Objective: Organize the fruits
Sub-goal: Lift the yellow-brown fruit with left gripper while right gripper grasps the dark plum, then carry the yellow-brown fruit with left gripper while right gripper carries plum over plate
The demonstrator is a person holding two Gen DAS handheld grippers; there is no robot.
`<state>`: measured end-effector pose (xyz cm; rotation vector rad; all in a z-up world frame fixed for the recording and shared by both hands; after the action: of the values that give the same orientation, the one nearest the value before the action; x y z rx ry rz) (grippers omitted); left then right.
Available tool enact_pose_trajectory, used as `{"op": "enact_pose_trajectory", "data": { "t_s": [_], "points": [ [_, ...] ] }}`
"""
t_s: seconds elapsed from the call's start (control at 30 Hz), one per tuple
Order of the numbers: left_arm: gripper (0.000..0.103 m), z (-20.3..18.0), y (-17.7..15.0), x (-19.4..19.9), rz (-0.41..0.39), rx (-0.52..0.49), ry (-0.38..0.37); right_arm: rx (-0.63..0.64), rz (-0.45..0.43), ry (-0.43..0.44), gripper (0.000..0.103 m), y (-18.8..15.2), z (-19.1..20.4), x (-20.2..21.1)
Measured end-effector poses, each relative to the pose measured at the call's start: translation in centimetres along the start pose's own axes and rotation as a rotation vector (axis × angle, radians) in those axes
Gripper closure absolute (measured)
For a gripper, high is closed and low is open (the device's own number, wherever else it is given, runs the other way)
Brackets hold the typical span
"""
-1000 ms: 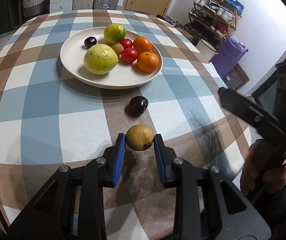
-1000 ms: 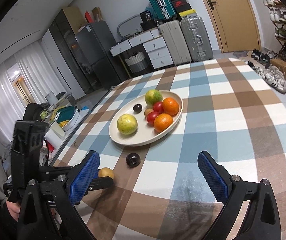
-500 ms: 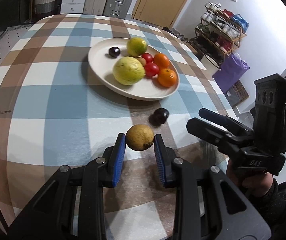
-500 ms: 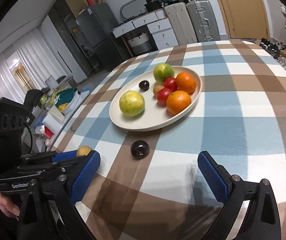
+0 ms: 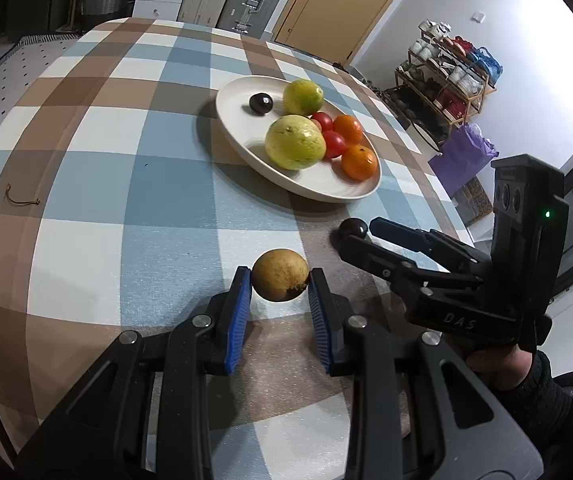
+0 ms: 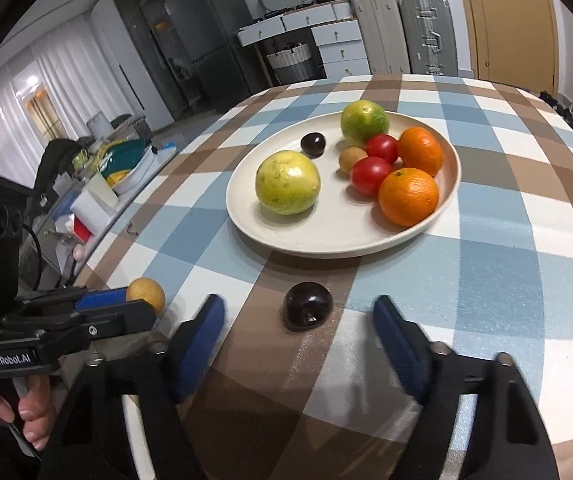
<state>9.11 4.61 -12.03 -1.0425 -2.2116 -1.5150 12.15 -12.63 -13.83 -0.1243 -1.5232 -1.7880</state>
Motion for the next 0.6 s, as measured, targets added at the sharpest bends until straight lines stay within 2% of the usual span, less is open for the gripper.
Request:
{"op": "enact_pose_trajectory", "data": {
  "t_s": [0.03,0.1,0.13,0.23,0.3,0.47,0.6],
  "points": [
    [0.077,0.1,0.0,-0.1,-0.001,0.003,0.000,0.015,0.006,-0.008,0.033,0.0,0.2,-0.2],
    [0.077,0.4,0.0,-0.2,0.002,0.006,-0.003,0.033,0.025,-0.010,0.042,-0.2,0.5,-0.7],
    [0.077,0.6,-0.1,-0.3,0.004,0.010,-0.005,0.036,0.033,-0.011,0.043,-0.2,0.6,-0.9],
    [0.077,0.9,-0.1,-0.5,0.007,0.019,-0.009,0.051,0.043,-0.011,0.056,-0.2,0.9,-1.2],
    [0.077,1.1,0.0,-0.5,0.004,0.025,-0.010,0.069,0.054,-0.018,0.077,-0.1,1.1,-1.4],
    [0.077,1.3,0.8,-0.5,-0.007,0.026,-0.009,0.074,0.058,-0.012,0.078,-0.1,1.3,-1.4],
    [0.077,1.4,2.3,-0.7,-0.020,0.025,-0.009,0.045,0.020,0.009,0.078,0.5,1.1,-0.5]
  ]
}}
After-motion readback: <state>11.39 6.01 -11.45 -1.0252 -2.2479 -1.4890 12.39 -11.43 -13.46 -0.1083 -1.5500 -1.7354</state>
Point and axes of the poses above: each gripper's, at about its wrist camera, not at the fingertips, and x roughly against the way its jaws point, z to its left, y to its top, the point moved 2 cm from there along -x, roughly the way its jaws point, and after that the axes turned 15 degrees about -z, right-handed, at the moved point
